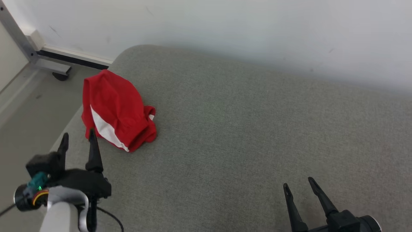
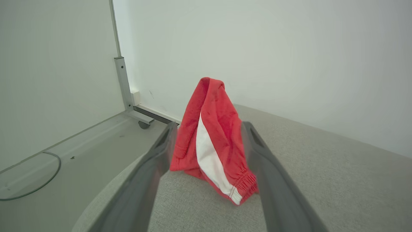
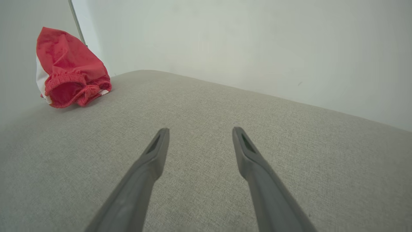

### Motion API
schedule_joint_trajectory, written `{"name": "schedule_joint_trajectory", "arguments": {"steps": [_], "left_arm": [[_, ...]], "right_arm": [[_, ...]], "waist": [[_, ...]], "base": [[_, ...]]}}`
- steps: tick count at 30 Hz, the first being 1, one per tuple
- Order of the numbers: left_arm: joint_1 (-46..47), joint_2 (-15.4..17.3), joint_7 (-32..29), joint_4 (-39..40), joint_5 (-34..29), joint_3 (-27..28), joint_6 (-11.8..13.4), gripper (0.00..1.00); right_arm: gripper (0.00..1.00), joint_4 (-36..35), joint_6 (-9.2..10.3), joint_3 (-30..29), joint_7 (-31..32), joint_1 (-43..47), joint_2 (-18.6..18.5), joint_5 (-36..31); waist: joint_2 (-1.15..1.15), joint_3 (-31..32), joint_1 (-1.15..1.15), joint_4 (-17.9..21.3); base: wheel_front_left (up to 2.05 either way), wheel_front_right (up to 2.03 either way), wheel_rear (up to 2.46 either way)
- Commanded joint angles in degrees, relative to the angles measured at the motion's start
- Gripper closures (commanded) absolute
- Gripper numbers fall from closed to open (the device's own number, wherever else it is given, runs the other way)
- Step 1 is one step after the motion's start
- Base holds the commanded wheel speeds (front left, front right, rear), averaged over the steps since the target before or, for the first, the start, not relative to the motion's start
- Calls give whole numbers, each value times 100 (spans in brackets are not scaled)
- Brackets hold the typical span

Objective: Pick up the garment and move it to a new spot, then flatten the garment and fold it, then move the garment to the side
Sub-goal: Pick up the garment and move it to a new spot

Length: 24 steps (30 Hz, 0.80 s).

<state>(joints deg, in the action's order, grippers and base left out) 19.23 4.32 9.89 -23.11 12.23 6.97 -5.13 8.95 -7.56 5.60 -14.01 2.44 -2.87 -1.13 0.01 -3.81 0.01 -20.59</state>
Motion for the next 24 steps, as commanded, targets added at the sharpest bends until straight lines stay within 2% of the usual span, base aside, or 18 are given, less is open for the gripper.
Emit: {"name": "schedule_joint_trajectory", "arguments": {"steps": [1,6,7,12,16,17,22,24], "left_arm": [[372,128,-286,-253,67,-16,-32,0],[1219,368,-1084,-874,550,240,-82,0],[1219,368,-1084,-874,550,240,-82,0],[1985,762,-2497,-1416,1121,519,-84,0],[2362,1096,-3392,-1485,1366,695,130,0],[2470,1246,-3738,-1457,1397,737,265,0],[2503,1384,-4490,-1340,1455,807,588,0],[2440,1337,-4733,-1290,1512,802,671,0]], "right_arm": [[0,-47,17,35,56,-24,-3,-65],[0,-216,17,259,152,-168,-91,-137],[0,-216,17,259,152,-168,-91,-137],[0,-456,17,378,230,-358,-192,-151],[0,-585,17,400,268,-450,-224,-143],[0,-626,17,410,265,-502,-227,-145],[0,-705,17,418,213,-594,-217,-156],[0,-698,17,409,188,-636,-214,-146]], "waist": [[-1,-364,-1,328],[-1,-764,-1,657],[-1,-764,-1,657],[-1,-1226,-1,991],[-1,-1578,-1,1194],[-1,-1734,-1,1287],[-1,-2034,-1,1460],[-1,-2097,-1,1499]], "base": [[0,0,0],[0,0,0],[0,0,0],[0,0,0],[0,0,0],[0,0,0],[0,0,0],[0,0,0]]}}
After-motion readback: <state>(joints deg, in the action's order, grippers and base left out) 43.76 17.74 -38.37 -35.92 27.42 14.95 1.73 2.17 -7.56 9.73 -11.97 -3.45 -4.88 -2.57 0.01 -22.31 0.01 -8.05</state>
